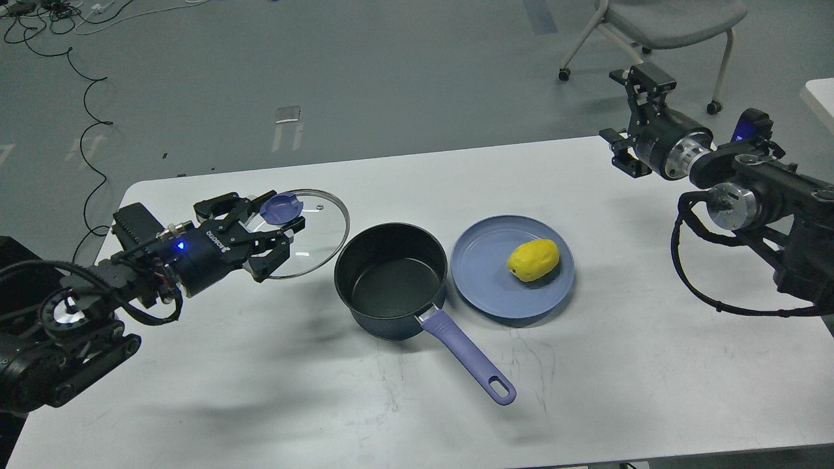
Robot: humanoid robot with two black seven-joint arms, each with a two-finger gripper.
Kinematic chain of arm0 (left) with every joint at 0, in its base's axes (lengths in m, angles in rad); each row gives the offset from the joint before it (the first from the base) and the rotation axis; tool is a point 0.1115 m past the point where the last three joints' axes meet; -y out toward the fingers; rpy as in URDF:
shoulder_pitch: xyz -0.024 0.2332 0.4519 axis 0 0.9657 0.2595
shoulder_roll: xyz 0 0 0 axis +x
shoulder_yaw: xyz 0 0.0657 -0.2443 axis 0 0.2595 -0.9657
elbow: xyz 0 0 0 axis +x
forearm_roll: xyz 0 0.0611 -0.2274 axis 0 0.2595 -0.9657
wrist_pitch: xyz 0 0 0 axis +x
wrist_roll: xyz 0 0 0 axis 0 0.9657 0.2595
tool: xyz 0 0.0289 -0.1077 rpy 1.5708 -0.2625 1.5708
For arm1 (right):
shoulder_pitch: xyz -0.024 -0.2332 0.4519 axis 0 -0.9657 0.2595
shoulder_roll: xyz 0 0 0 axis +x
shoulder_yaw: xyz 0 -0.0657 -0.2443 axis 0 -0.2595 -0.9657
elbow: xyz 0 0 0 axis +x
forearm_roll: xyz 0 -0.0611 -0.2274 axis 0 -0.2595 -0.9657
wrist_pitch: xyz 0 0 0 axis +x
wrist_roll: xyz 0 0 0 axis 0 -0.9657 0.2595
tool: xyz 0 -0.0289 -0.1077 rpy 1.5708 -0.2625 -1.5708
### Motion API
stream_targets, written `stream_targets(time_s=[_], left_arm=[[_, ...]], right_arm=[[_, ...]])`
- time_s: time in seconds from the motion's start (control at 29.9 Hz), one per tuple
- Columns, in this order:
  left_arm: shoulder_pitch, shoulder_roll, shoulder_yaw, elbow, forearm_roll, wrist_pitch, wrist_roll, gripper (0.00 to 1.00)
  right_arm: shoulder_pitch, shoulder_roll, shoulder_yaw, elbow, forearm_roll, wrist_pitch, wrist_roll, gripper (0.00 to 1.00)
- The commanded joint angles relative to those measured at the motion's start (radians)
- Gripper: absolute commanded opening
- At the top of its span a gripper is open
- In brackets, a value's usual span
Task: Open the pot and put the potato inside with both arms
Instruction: 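Lift the glass lid off the saucepan and carry it away from the pot, then lower the lid onto the table and open the left gripper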
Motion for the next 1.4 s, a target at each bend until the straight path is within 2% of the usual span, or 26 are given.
stream_targets(time_s=[0.0,0.27,0.73,0.83,0.94,0.97,1.07,1.14,1.37], left_arm=[[0.062,0.013,0.0,0.04,-0.007,0.0,0.0,0.39],[0.145,-0.033,0.0,0.222,-0.062,0.0,0.0,0.39],[0.178,-0.066,0.0,0.256,-0.092,0.0,0.0,0.42],[0.18,-0.072,0.0,0.264,-0.121,0.0,0.0,0.6],[0.181,-0.089,0.0,0.29,-0.138,0.0,0.0,0.68],[0.181,-0.096,0.0,0.304,-0.139,0.0,0.0,0.79],[0.191,-0.113,0.001,0.319,-0.141,0.0,0.0,0.93],[0.198,-0.115,0.0,0.321,-0.142,0.0,0.0,0.96],[0.203,-0.113,0.0,0.319,-0.145,0.0,0.0,0.97]], right_arm=[[0.002,0.0,-0.002,0.001,0.0,0.0,0.0,1.0],[0.002,0.0,-0.002,0.005,0.002,0.0,0.0,1.0],[0.002,0.0,-0.003,0.007,0.002,0.0,0.0,1.0],[0.002,0.0,-0.003,0.007,0.002,0.0,0.0,1.0],[0.002,0.0,-0.003,0.009,0.002,0.0,0.0,1.0],[0.002,0.0,-0.002,0.009,0.002,0.0,0.0,1.0],[0.004,0.0,-0.003,0.009,0.002,0.0,0.0,1.0],[0.004,0.0,-0.003,0.009,0.002,0.0,0.0,1.0],[0.01,0.0,-0.003,0.009,0.0,0.001,0.002,1.0]])
